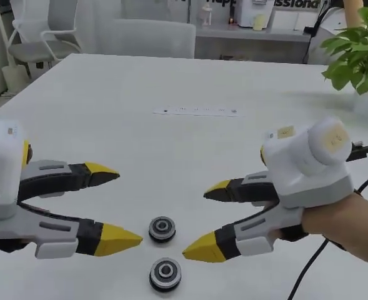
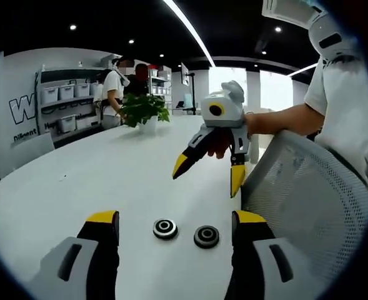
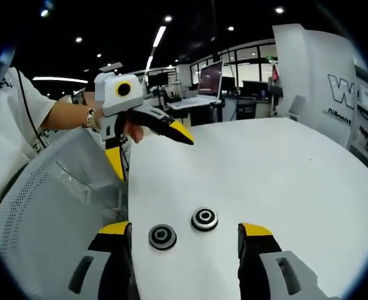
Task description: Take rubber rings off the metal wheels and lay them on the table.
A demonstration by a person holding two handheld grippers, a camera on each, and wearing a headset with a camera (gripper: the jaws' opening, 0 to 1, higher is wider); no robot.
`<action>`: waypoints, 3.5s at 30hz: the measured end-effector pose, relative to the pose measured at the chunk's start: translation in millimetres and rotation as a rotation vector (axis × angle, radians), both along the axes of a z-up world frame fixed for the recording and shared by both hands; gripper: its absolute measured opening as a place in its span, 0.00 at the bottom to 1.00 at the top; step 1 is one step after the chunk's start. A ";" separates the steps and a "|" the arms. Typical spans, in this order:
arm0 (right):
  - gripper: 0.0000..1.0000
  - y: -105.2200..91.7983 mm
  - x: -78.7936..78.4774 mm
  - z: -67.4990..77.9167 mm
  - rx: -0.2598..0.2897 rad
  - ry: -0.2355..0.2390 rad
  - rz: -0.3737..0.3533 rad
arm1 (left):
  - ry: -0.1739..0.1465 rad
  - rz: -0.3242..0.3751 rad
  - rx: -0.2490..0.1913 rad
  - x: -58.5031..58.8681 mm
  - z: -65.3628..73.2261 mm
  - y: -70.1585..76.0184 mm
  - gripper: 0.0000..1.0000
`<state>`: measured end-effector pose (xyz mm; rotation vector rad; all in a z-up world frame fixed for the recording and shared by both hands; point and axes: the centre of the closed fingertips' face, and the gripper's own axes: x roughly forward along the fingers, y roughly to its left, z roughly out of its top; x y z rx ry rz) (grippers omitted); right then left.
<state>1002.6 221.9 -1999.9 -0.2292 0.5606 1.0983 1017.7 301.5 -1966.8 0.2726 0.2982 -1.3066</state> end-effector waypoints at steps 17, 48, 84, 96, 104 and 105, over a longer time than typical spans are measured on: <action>0.81 -22.2 -4.3 2.2 0.011 0.012 -0.070 | 0.077 0.070 0.013 -5.7 -12.3 31.9 0.98; 0.63 23.7 -1.8 -31.3 -0.197 0.075 0.136 | 0.073 -0.138 0.091 -2.4 -27.6 -42.0 0.63; 0.37 9.8 -13.3 -82.6 -0.114 0.117 0.064 | 0.088 -0.127 0.118 -16.7 -84.4 -47.3 0.26; 0.32 22.5 -26.6 -82.2 -0.112 0.095 0.149 | 0.081 -0.203 0.128 -30.9 -87.3 -50.5 0.20; 0.27 25.5 -26.0 -79.3 -0.105 0.075 0.165 | 0.016 -0.250 0.180 -37.1 -96.2 -51.9 0.12; 0.27 25.5 -26.0 -79.4 -0.105 0.073 0.166 | 0.002 -0.250 0.180 -33.5 -94.0 -52.9 0.13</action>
